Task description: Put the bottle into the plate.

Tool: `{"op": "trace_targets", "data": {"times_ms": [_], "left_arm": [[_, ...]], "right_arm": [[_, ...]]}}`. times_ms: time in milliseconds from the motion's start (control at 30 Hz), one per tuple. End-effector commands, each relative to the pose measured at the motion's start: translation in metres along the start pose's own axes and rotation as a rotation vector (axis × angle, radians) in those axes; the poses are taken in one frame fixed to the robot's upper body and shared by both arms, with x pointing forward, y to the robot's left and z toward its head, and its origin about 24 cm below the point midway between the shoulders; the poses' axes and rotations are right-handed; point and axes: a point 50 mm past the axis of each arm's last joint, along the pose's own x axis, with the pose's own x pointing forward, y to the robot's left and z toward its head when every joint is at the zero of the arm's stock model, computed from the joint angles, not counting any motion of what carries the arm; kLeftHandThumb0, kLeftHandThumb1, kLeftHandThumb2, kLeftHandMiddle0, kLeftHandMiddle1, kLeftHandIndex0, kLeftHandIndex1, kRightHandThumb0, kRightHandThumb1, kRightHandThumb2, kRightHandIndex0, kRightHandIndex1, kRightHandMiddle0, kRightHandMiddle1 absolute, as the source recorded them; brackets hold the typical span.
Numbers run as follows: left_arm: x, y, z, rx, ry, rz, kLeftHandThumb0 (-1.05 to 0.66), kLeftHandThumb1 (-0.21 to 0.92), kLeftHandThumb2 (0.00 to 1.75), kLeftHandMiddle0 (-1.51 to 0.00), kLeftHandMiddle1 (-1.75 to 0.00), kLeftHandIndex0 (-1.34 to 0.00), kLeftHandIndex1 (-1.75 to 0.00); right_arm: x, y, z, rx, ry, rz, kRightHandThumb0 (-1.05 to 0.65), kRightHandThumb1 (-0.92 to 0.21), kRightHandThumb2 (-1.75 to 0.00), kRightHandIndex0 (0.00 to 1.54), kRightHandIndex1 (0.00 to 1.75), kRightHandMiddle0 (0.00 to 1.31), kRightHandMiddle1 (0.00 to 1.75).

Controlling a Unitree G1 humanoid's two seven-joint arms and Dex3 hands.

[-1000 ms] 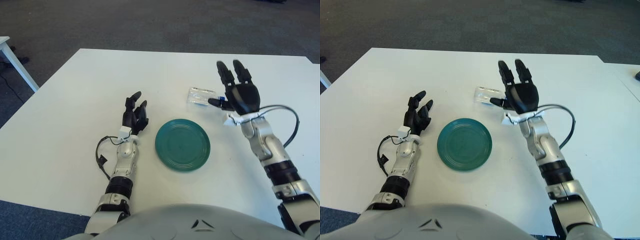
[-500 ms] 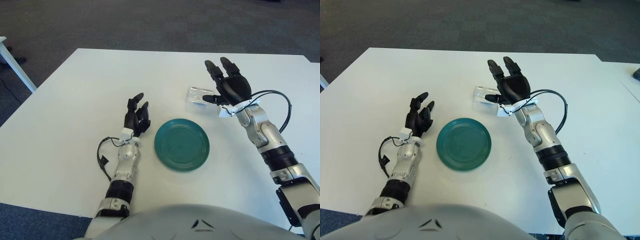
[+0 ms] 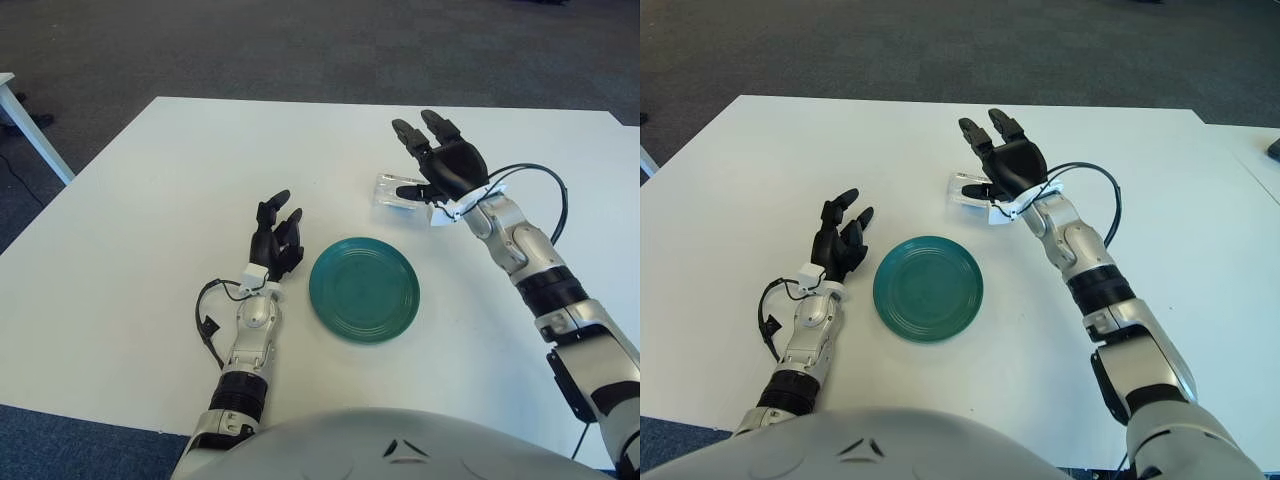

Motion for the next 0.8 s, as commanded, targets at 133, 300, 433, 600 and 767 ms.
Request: {"op": "trace_targets", "data": {"times_ms": [133,300,433,600,767], "left_arm": [[-0.021,-0.008,-0.031,-0.046,0.138,-0.008,-0.77,0.92,0.57,-0.67,-0.07,-0.13,-0.85],[-0.023,-0.007,-0.032,-0.045,0.143,-0.01,-0.79,0.92,0.57,-0.67,-0.07,-0.12,-0.84],[-0.023,-0.008,-0.031,-0.041,0.133,-0.005,-0.79,0.92,0.57,-0.68,-0.07,-0.13,-0.84],[-0.024,-0.009,-0.029,-0.03,0.127,-0.006,-0.78,0.92,0.58,-0.69,-0.08,-0.12,-0.83],[-0.025,-0.009,-0.029,-0.032,0.136,-0.004,-0.78,0.92,0.59,-0.68,-0.07,-0.1,-0.81]], "right_arm": [[0.011,-0.001,-0.008,0.001,0.009,0.031,-1.05,-0.92,-0.74,0.0,0.0,0.0,0.0],[0.014,0.003,-0.01,0.011,0.019,0.052,-1.05,-0.92,-0.73,0.0,0.0,0.0,0.0],[0.017,0.008,-0.013,0.025,0.029,0.066,-1.05,-0.92,-0.73,0.0,0.0,0.0,0.0],[0.021,0.011,-0.015,0.055,0.032,0.073,-1.05,-0.92,-0.72,0.0,0.0,0.0,0.0],[0.023,0.013,-0.014,0.086,0.028,0.079,-1.05,-0.92,-0.69,0.0,0.0,0.0,0.0]]}}
